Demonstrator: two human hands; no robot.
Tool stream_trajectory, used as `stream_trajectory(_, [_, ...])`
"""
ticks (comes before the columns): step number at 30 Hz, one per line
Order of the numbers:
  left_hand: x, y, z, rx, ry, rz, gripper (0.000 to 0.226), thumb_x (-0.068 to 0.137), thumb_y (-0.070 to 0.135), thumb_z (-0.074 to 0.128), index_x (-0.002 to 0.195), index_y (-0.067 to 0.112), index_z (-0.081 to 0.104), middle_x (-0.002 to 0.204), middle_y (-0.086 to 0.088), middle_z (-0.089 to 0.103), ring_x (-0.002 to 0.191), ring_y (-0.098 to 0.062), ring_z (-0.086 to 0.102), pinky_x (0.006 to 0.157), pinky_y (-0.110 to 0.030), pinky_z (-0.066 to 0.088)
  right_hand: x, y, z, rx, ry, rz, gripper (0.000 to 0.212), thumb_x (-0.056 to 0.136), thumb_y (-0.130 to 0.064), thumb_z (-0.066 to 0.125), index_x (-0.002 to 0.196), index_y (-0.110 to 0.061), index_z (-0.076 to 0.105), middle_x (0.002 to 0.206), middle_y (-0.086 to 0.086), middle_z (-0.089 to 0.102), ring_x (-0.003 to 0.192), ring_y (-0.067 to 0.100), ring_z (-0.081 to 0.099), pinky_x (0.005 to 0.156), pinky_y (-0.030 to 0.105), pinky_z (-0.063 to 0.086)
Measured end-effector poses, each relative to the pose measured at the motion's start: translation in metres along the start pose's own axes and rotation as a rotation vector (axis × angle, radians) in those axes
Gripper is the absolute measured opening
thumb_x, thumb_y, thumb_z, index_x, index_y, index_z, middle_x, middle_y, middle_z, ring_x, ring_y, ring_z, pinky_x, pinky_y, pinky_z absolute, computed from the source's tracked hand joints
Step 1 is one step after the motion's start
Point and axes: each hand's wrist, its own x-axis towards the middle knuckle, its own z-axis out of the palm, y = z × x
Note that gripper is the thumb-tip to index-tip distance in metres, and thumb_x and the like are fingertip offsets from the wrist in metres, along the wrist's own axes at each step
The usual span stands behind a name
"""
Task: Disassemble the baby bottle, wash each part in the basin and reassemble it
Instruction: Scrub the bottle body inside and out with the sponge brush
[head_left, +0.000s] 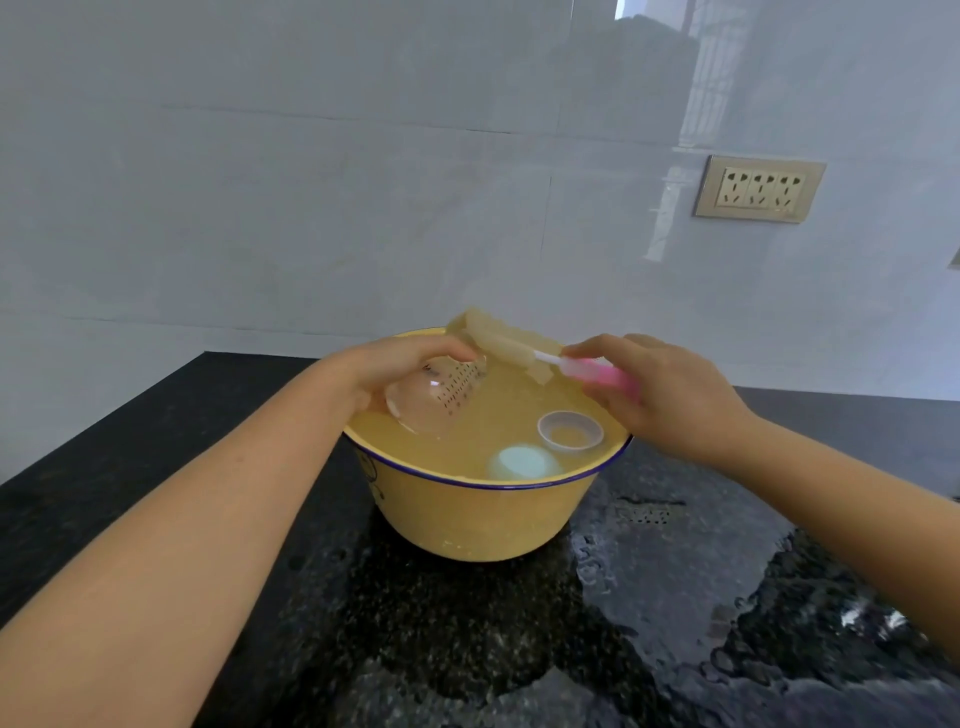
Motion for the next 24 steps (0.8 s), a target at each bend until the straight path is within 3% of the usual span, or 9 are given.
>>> stream_trajectory(2, [-0.001, 0.001, 0.0, -0.034, 0.008, -0.002, 0.032, 0.071, 0.046, 0.07, 0.094, 0.025, 0.069, 0.097, 0.0, 0.07, 0.085, -0.018, 0.066, 0.081, -0.035, 0.051, 0.004, -0.004, 0.002, 0.016, 0.027, -0.013, 0.033, 0.09, -0.034, 0.054, 0.123, -0.037, 0.052, 0.094, -0.002, 0.061, 0.081, 0.023, 0.058, 0.065, 0.032, 0.043])
stream_trajectory(5, [-0.002, 0.0, -0.001, -0.057, 0.041, -0.022, 0.031, 0.074, 0.048, 0.067, 0.093, 0.022, 0.068, 0.089, 0.003, 0.071, 0.076, -0.015, 0.068, 0.068, -0.03, 0.054, 0.014, -0.018, 0.003, 0.027, 0.036, -0.024, 0.033, 0.091, -0.032, 0.052, 0.124, -0.034, 0.051, 0.095, -0.001, 0.06, 0.084, 0.024, 0.058, 0.067, 0.034, 0.045])
stream_trajectory(9, [-0.001, -0.001, 0.002, -0.002, 0.095, 0.02, 0.064, 0.045, 0.056, 0.077, 0.098, 0.021, 0.071, 0.107, -0.003, 0.071, 0.097, -0.02, 0.067, 0.088, -0.037, 0.053, 0.027, -0.038, 0.0, -0.022, 0.02, -0.007, 0.034, 0.093, -0.033, 0.049, 0.127, -0.036, 0.051, 0.089, -0.005, 0.047, 0.091, 0.025, 0.058, 0.067, 0.031, 0.04])
stream_trajectory(13, [0.0, -0.003, 0.006, 0.245, 0.272, 0.08, 0.034, 0.065, 0.051, 0.075, 0.077, 0.021, 0.063, 0.083, 0.002, 0.064, 0.085, -0.016, 0.061, 0.069, -0.029, 0.045, 0.041, -0.056, -0.01, -0.102, -0.025, 0.026, 0.032, 0.094, -0.032, 0.045, 0.123, -0.035, 0.057, 0.105, 0.002, 0.058, 0.1, 0.026, 0.059, 0.071, 0.03, 0.042])
stream_trajectory(16, [0.001, -0.004, 0.009, 0.504, 0.363, 0.145, 0.038, 0.062, 0.053, 0.074, 0.078, 0.021, 0.062, 0.08, 0.004, 0.063, 0.082, -0.015, 0.06, 0.065, -0.03, 0.044, 0.053, -0.069, -0.022, -0.189, -0.132, 0.061, 0.031, 0.092, -0.028, 0.046, 0.117, -0.025, 0.063, 0.114, 0.005, 0.062, 0.103, 0.03, 0.06, 0.078, 0.033, 0.047])
stream_trajectory(19, [-0.002, -0.003, 0.014, 0.693, 0.434, 0.204, 0.041, 0.064, 0.05, 0.072, 0.089, 0.019, 0.061, 0.089, 0.005, 0.063, 0.082, -0.016, 0.058, 0.069, -0.033, 0.043, 0.066, -0.081, -0.032, -0.288, -0.221, 0.072, 0.024, 0.09, -0.024, 0.047, 0.105, -0.017, 0.065, 0.102, 0.006, 0.063, 0.093, 0.03, 0.06, 0.069, 0.03, 0.043])
stream_trajectory(21, [-0.003, -0.002, 0.016, 0.861, 0.498, 0.276, 0.041, 0.066, 0.053, 0.068, 0.091, 0.022, 0.057, 0.093, 0.006, 0.062, 0.088, -0.019, 0.056, 0.071, -0.031, 0.038, 0.077, -0.085, -0.035, -0.326, -0.292, 0.086, 0.019, 0.091, -0.021, 0.047, 0.079, -0.012, 0.059, 0.079, 0.002, 0.055, 0.08, 0.027, 0.056, 0.066, 0.03, 0.04])
stream_trajectory(24, [-0.004, -0.003, 0.016, 1.158, 0.565, 0.378, 0.051, 0.065, 0.057, 0.065, 0.102, 0.023, 0.056, 0.097, 0.002, 0.063, 0.094, -0.023, 0.056, 0.076, -0.033, 0.033, 0.097, -0.085, -0.034, -0.38, -0.439, 0.066, 0.034, 0.093, -0.018, 0.044, 0.06, -0.012, 0.048, 0.064, 0.002, 0.05, 0.058, 0.017, 0.048, 0.055, 0.026, 0.037])
